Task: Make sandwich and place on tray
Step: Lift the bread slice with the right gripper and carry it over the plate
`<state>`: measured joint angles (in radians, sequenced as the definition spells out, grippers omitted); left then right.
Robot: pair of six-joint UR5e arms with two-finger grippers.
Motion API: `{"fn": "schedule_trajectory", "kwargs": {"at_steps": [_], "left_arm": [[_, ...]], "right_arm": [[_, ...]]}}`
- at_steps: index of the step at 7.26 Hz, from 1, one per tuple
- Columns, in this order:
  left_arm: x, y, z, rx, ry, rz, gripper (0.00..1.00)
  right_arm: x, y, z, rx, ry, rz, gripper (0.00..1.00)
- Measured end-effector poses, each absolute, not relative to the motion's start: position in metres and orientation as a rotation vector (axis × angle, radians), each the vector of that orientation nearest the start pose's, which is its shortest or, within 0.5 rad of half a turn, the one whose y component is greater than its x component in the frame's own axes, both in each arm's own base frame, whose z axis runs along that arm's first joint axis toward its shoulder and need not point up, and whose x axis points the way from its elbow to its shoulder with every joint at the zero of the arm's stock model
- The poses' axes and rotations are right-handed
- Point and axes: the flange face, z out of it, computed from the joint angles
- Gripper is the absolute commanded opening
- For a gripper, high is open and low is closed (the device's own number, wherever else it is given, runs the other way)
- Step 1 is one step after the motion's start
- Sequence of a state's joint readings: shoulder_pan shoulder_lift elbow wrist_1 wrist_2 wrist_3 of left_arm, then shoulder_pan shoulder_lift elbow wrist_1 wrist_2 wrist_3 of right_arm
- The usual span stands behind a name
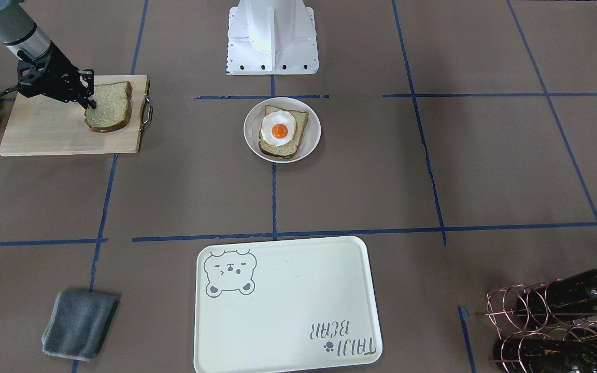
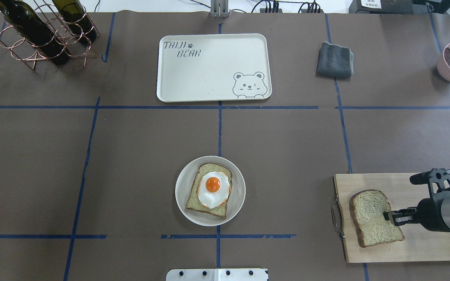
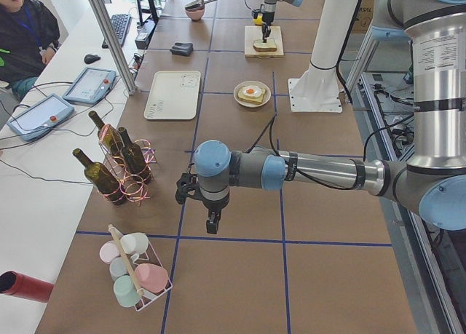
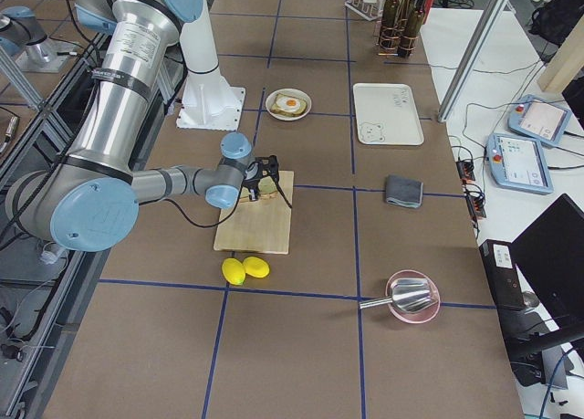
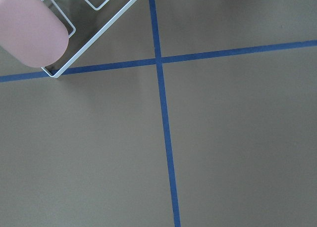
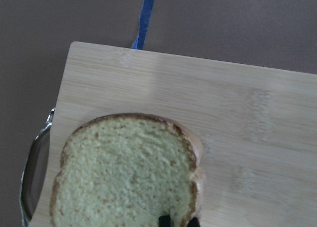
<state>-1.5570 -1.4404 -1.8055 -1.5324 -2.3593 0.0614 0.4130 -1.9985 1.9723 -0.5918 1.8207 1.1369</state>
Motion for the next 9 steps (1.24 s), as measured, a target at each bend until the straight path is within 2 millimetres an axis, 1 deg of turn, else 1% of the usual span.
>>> {"fn": "schedule_trajectory", "kwargs": {"at_steps": [5,8,9], "left_arm": [[-0.057,-0.440,0.607,0.081,0.787,0.097,1.00],[-0.057,-0.440,0.605,0.084,0.787,0.098,1.00],[-0.057,-0.440,0.605,0.085,0.787,0.099,1.00]], "right_arm": [[-0.272,-0.243,0.520,0.164,-0.995,-0.142,0.00],[-0.249,-0.256,0.507,0.124,-1.071,-0.137,0.00],[-0.246,-0.259,0.502,0.121,-1.097,-0.140,0.00]]}}
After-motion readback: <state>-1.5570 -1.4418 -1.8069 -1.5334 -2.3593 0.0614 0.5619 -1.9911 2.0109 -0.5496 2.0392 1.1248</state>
